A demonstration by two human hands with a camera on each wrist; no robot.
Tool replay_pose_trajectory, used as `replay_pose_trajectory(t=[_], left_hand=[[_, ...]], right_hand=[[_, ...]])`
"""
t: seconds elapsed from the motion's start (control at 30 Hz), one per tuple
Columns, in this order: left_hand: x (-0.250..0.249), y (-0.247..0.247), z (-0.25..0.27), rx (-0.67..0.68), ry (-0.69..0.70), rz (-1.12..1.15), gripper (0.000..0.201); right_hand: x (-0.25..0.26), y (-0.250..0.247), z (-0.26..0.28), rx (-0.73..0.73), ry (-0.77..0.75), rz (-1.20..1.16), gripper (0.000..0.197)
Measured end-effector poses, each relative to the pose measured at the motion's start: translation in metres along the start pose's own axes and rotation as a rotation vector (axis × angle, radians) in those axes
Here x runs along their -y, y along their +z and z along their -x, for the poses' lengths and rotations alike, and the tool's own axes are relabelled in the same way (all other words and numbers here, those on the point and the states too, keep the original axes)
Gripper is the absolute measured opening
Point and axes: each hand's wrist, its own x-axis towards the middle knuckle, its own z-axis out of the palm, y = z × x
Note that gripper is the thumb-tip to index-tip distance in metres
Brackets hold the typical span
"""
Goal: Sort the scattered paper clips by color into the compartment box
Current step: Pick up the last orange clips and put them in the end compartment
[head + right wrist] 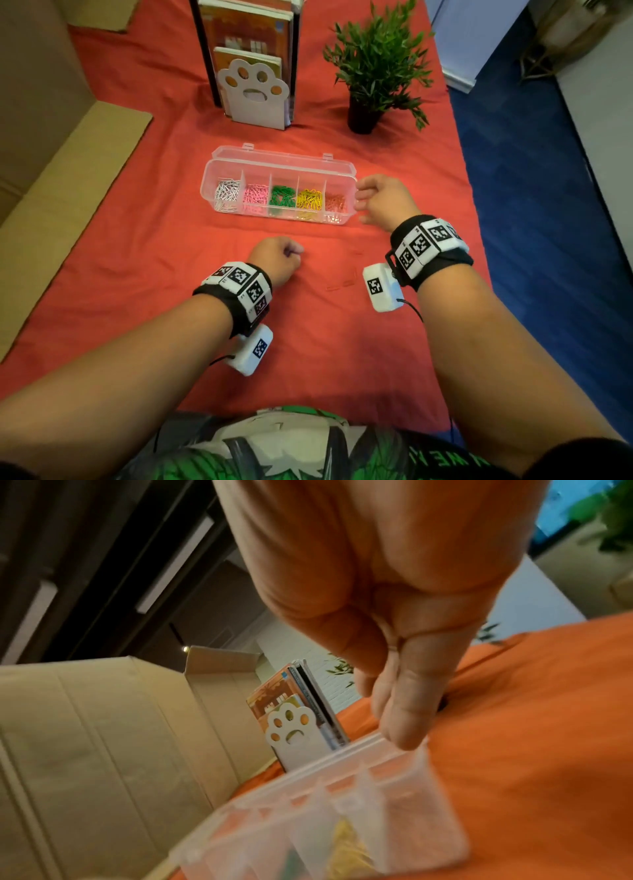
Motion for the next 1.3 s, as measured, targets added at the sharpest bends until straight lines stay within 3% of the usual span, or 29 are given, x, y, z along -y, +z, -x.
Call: replay_pose_trajectory(t=[0.27,0.53,0.63,0.77,0.87,1.07,1.17,1.3], left_hand=[[-0.017,0.033,0.002,0.095,0.169,-0.368,0.025],[-0.022,0.066,0.005,0.198,0.320,-0.658,0.025],[-0.020,0.072,0.008,0.225,0.359,-0.723,0.024],[-0.015,0.074,0.009,0.213,0.385,-0.719,0.024],[-0.011,0.072,0.011,0.196,0.343,-0.648,0.023],[-0.014,0.060,0.012,0.101,0.198,-0.301,0.010],[-0.017,0.063,0.009,0.131,0.103,-0.077,0.028],[-0.023,0.074,0.006,0.174,0.132,-0.189,0.019]], right_hand=[[-0.088,-0.015,0.053,0.047,0.147,0.686,0.023],[-0.124,0.007,0.088,0.050,0.130,0.772,0.032],[-0.128,0.018,0.093,0.018,0.097,0.800,0.045],[-0.129,0.028,0.086,-0.061,0.035,0.801,0.040],[-0.125,0.029,0.081,-0.005,0.026,0.838,0.037],[-0.124,0.024,0.072,-0.006,0.008,0.820,0.035],[-0.122,0.029,0.077,0.025,0.004,0.873,0.037],[-0.124,0.035,0.084,0.022,0.009,0.859,0.037]])
